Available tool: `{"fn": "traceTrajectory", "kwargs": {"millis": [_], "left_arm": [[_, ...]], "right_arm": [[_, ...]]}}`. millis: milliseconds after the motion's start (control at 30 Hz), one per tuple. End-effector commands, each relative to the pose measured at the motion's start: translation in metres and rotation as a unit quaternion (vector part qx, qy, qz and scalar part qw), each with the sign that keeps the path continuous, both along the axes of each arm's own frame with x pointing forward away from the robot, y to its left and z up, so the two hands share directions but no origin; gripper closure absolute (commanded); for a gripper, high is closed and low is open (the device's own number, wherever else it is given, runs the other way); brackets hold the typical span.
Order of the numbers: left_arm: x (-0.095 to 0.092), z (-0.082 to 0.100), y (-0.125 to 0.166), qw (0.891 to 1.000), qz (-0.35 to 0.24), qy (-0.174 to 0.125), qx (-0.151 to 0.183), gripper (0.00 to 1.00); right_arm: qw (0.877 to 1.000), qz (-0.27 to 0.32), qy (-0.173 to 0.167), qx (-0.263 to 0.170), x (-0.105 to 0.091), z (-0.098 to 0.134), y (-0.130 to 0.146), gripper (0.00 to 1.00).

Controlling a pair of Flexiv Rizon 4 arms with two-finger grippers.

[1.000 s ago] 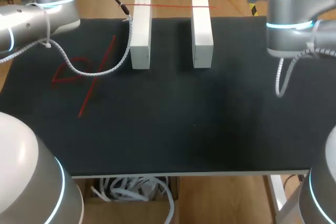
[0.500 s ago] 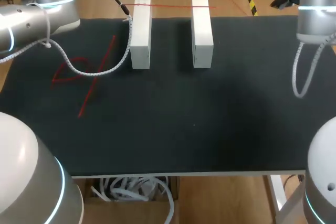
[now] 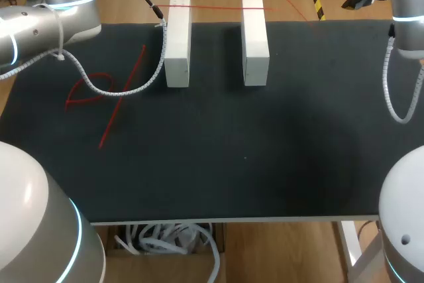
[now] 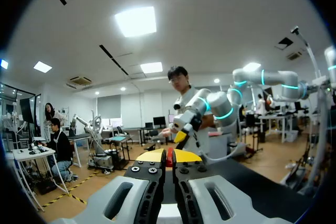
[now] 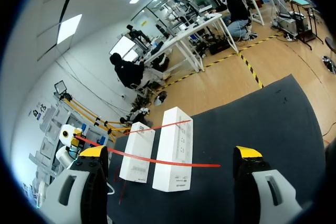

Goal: Grab the tape and strap the tape.

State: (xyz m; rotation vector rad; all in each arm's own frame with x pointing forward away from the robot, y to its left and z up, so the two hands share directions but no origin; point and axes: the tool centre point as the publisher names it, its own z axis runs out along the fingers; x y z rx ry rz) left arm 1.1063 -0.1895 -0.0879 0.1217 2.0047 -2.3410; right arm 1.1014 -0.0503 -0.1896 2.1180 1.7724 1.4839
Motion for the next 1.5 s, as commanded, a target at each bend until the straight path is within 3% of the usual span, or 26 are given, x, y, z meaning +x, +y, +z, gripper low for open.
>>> {"fn": "traceTrajectory", "kwargs": {"millis": [33,100,133,167,233,433,633,767,867,933,1033,1100,1200,1233,1267,1300,1400,1500], "left_arm": [[0.001,-0.001,0.000,1.000,-0.001,-0.001,-0.002,1.00],[0.001,-0.001,0.000,1.000,-0.001,-0.001,-0.002,1.00],[0.001,-0.001,0.000,1.000,-0.001,-0.001,-0.002,1.00],[0.001,-0.001,0.000,1.000,-0.001,-0.001,-0.002,1.00],[0.001,-0.001,0.000,1.000,-0.001,-0.001,-0.002,1.00],[0.001,-0.001,0.000,1.000,-0.001,-0.001,-0.002,1.00],[0.001,-0.001,0.000,1.000,-0.001,-0.001,-0.002,1.00],[0.001,-0.001,0.000,1.000,-0.001,-0.001,-0.002,1.00],[0.001,-0.001,0.000,1.000,-0.001,-0.001,-0.002,1.00],[0.001,-0.001,0.000,1.000,-0.001,-0.001,-0.002,1.00],[0.001,-0.001,0.000,1.000,-0.001,-0.001,-0.002,1.00],[0.001,-0.001,0.000,1.000,-0.001,-0.001,-0.002,1.00],[0.001,-0.001,0.000,1.000,-0.001,-0.001,-0.002,1.00],[0.001,-0.001,0.000,1.000,-0.001,-0.001,-0.002,1.00],[0.001,-0.001,0.000,1.000,-0.001,-0.001,-0.002,1.00],[0.001,-0.001,0.000,1.000,-0.001,-0.001,-0.002,1.00],[0.001,-0.001,0.000,1.000,-0.001,-0.001,-0.002,1.00],[0.001,-0.001,0.000,1.000,-0.001,-0.001,-0.002,1.00]], "right_arm": [[0.997,0.000,0.065,0.040,-0.003,0.002,0.004,0.00],[0.989,-0.046,0.111,0.085,-0.011,-0.003,0.010,0.00],[0.985,-0.064,0.117,0.104,-0.015,-0.006,0.012,0.00],[0.980,-0.093,0.105,0.142,-0.019,-0.007,0.012,0.00],[0.974,-0.106,0.113,0.163,-0.028,-0.011,0.014,0.00],[0.945,-0.181,0.066,0.266,-0.031,-0.012,0.012,0.00],[0.907,-0.273,0.065,0.313,-0.020,-0.021,0.009,0.00],[0.894,-0.295,0.066,0.332,-0.019,-0.025,0.012,0.00],[0.871,-0.306,0.085,0.375,-0.015,-0.029,0.016,0.00],[0.864,-0.306,0.096,0.389,-0.015,-0.031,0.020,0.00],[0.863,-0.299,0.093,0.397,-0.018,-0.033,0.026,0.00],[0.867,-0.287,0.072,0.400,-0.018,-0.032,0.029,0.00],[0.888,-0.276,0.040,0.366,-0.011,-0.038,0.030,0.00],[0.895,-0.269,0.022,0.356,-0.008,-0.039,0.029,0.00],[0.910,-0.249,-0.012,0.331,-0.005,-0.039,0.029,0.00],[0.914,-0.240,-0.029,0.326,-0.003,-0.037,0.030,0.00],[0.913,-0.238,-0.058,0.327,0.007,-0.033,0.025,0.00],[0.907,-0.253,-0.064,0.329,0.015,-0.035,0.019,0.00]]}}
